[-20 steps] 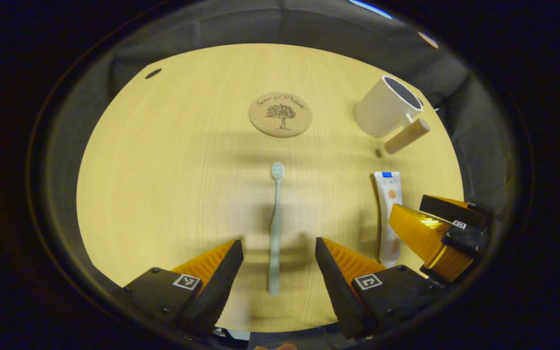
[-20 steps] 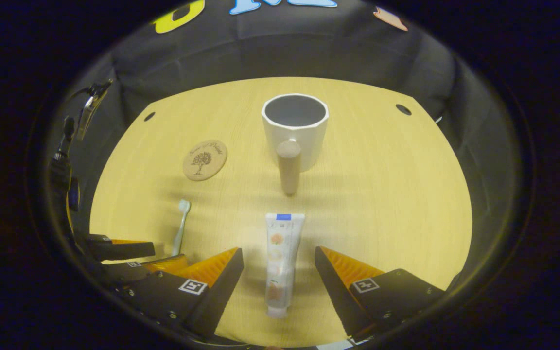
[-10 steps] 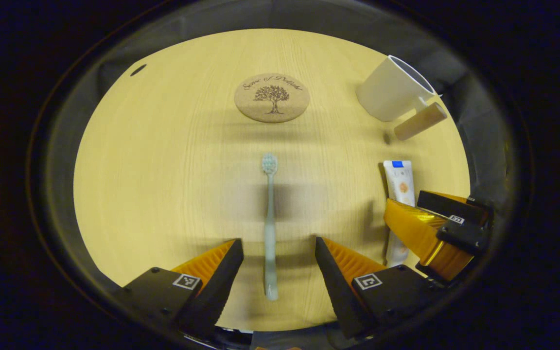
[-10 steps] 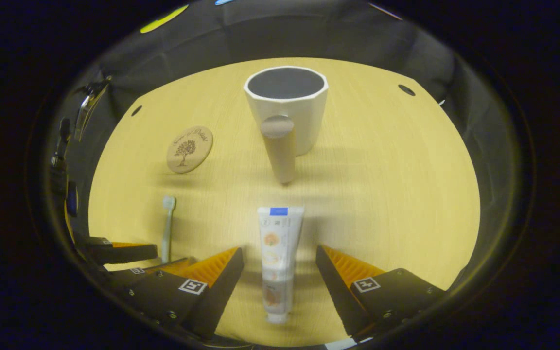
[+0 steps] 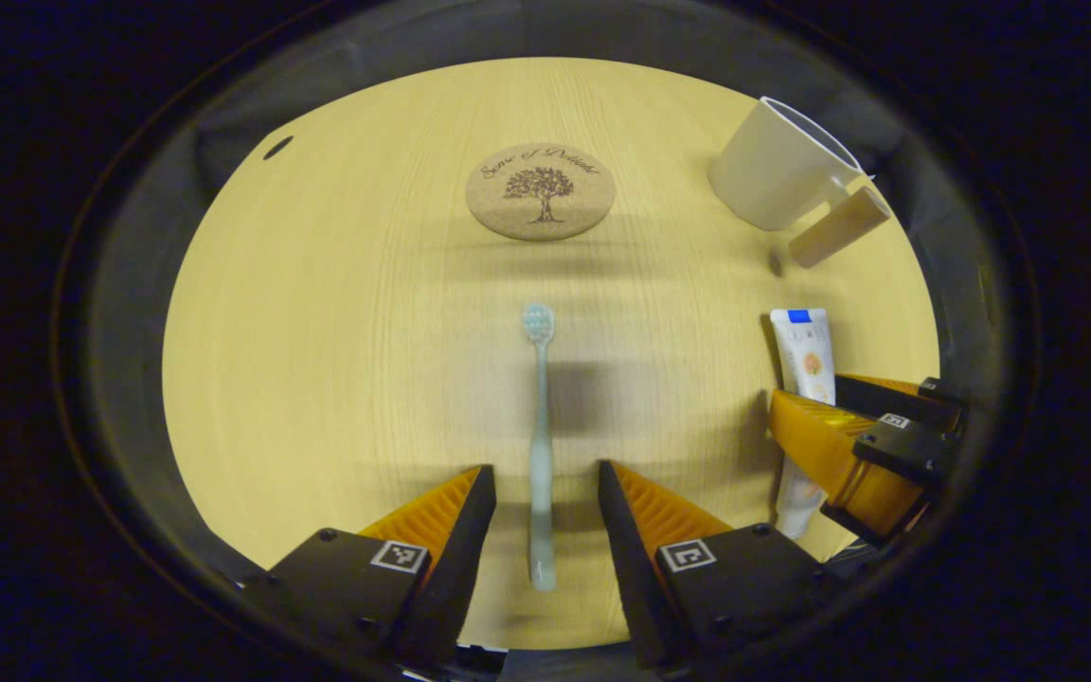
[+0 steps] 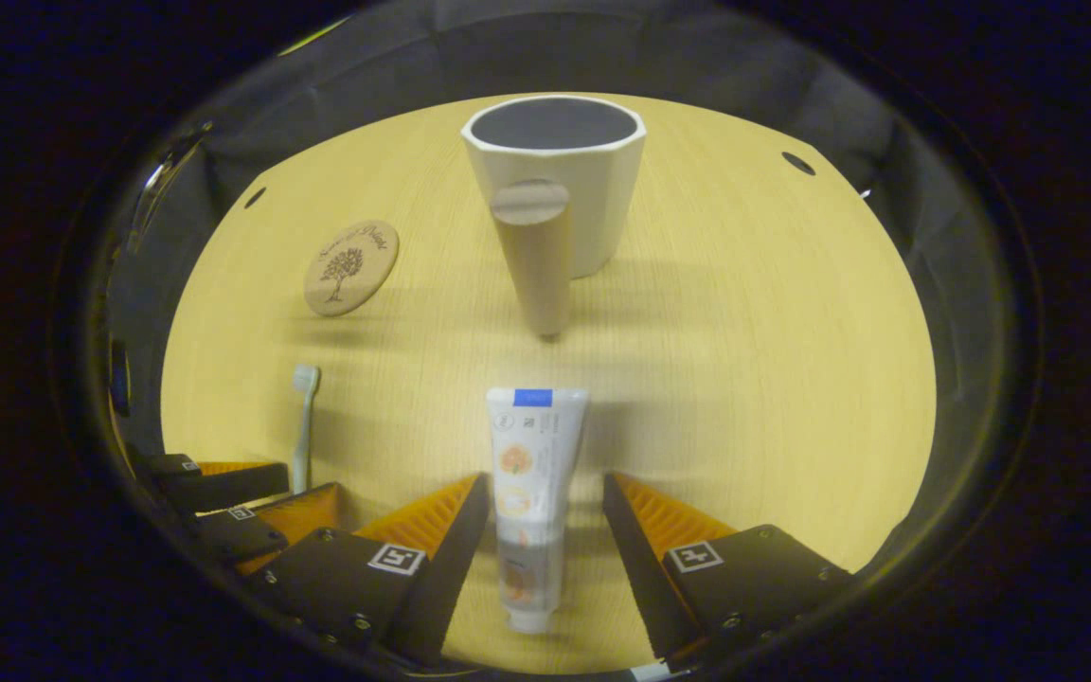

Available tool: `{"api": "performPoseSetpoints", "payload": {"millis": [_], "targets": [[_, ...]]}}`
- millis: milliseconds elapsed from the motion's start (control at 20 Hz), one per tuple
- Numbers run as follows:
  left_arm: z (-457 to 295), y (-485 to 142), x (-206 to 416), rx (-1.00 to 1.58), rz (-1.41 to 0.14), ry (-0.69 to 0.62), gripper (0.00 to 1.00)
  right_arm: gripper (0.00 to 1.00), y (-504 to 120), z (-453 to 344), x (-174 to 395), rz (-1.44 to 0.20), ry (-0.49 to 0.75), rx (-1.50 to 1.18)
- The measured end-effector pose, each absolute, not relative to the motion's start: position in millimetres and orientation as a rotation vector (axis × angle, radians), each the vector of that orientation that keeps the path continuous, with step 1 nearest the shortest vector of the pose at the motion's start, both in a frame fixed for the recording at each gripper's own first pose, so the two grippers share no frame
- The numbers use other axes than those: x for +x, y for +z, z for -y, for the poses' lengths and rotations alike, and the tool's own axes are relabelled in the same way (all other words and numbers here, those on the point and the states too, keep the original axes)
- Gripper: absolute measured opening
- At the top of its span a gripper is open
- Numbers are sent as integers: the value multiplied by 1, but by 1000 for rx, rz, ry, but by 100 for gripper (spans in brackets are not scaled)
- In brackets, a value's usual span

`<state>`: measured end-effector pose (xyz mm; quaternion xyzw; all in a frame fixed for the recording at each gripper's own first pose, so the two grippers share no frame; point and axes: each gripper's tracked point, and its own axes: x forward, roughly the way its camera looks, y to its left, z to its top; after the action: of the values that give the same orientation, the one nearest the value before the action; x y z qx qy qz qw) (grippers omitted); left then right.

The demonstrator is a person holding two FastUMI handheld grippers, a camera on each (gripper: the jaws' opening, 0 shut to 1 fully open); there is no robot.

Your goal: Put the toothbrush and toothpaste on the desktop into the cup, then pick up the cup and place it on the coaster on the desktop.

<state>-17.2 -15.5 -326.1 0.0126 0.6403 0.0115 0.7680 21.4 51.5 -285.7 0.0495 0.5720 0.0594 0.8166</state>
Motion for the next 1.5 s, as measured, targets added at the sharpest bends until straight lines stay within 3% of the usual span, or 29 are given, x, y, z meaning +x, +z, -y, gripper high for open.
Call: {"api": "performPoseSetpoints", "payload": {"millis": [150, 250, 350, 400, 600, 650, 900, 1500], "targets": [[19, -325, -17, 26, -1382, 26, 45, 56, -283, -46, 19, -1223, 107, 103], [20, -325, -17, 19, -1378, 27, 33, 44, -288, -45, 20, -1222, 98, 113], [18, -326, -14, 20, -1369, 31, 31, 35, -288, -44, 19, -1218, 105, 129], [18, -325, -14, 15, -1369, 26, 16, 31, -287, -44, 19, -1217, 112, 127], [18, -323, -17, 33, -1361, -3, 13, 35, -287, -44, 18, -1203, 118, 130], [17, -323, -18, 41, -1361, -9, 14, 29, -286, -44, 18, -1197, 124, 134], [17, -321, -17, 35, -1309, -20, 10, 25, -282, -44, 22, -1148, 164, 190], [0, -297, 1, -29, -1089, -26, 10, 25, -253, -52, 24, -907, 314, 265]]}}
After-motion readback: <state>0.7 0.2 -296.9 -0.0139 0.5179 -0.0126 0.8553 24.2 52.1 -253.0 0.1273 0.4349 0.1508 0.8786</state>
